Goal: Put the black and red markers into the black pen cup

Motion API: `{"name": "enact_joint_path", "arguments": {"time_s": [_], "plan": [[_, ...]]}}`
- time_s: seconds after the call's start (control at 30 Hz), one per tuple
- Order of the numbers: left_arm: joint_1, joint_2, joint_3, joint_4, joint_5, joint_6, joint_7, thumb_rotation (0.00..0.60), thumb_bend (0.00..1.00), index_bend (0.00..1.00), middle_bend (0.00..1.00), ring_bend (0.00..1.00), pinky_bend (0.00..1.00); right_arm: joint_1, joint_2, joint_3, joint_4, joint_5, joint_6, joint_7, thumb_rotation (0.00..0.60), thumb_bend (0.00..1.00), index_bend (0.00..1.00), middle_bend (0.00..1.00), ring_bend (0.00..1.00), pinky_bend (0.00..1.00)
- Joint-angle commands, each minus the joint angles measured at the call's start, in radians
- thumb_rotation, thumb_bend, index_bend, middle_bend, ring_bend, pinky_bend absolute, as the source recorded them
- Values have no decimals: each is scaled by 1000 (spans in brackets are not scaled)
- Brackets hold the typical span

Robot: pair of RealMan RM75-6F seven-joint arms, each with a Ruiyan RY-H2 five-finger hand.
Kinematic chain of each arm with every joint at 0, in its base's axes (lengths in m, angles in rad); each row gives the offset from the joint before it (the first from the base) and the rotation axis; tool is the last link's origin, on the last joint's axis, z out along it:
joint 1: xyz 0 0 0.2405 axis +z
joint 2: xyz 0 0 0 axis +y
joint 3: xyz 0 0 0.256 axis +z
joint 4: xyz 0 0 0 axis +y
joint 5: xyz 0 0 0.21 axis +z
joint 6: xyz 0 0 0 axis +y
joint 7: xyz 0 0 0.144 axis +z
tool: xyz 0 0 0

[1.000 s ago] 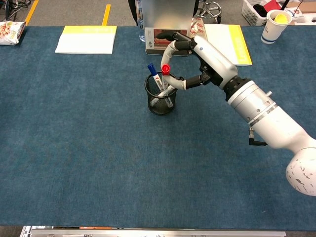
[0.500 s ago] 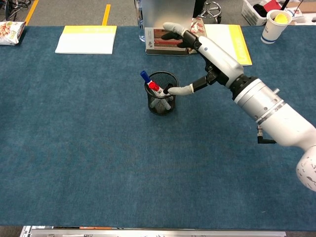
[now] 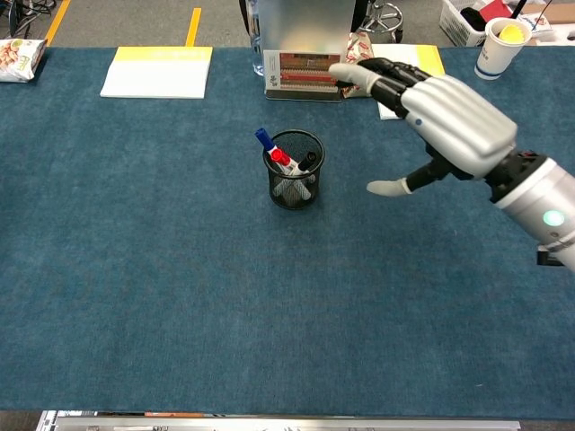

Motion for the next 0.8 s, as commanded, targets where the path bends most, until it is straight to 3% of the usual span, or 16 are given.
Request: {"name": "enact_joint_path", "arguments": {"time_s": [0.03, 0.2, 0.43, 0.57, 0.8], "plan": [[0, -4, 0, 2, -2, 0, 4, 600, 218, 365, 20, 0, 35, -101, 163, -83, -77, -80, 73, -275, 600, 0, 95, 173, 58, 116], [-4, -14, -6, 12, -3, 0, -9, 600, 218, 367, 27, 0, 37, -188, 277, -108, -133, -64, 124, -449, 600, 0, 115, 173, 58, 116], [-17, -28, -9, 37, -5, -21, -32, 600, 218, 368, 39, 0, 37, -338, 320, -104, -142, -33, 292, -573, 600, 0, 158, 182, 60, 117], [-29, -39, -13, 58, -24, -48, -40, 600, 218, 368, 40, 0, 37, -428, 309, -91, -101, 5, 398, -531, 600, 0, 163, 188, 62, 116], [-31, -57, -18, 81, -38, -48, -50, 600, 218, 372, 32, 0, 37, -477, 287, -51, -34, 51, 443, -406, 600, 0, 164, 188, 62, 116]]}}
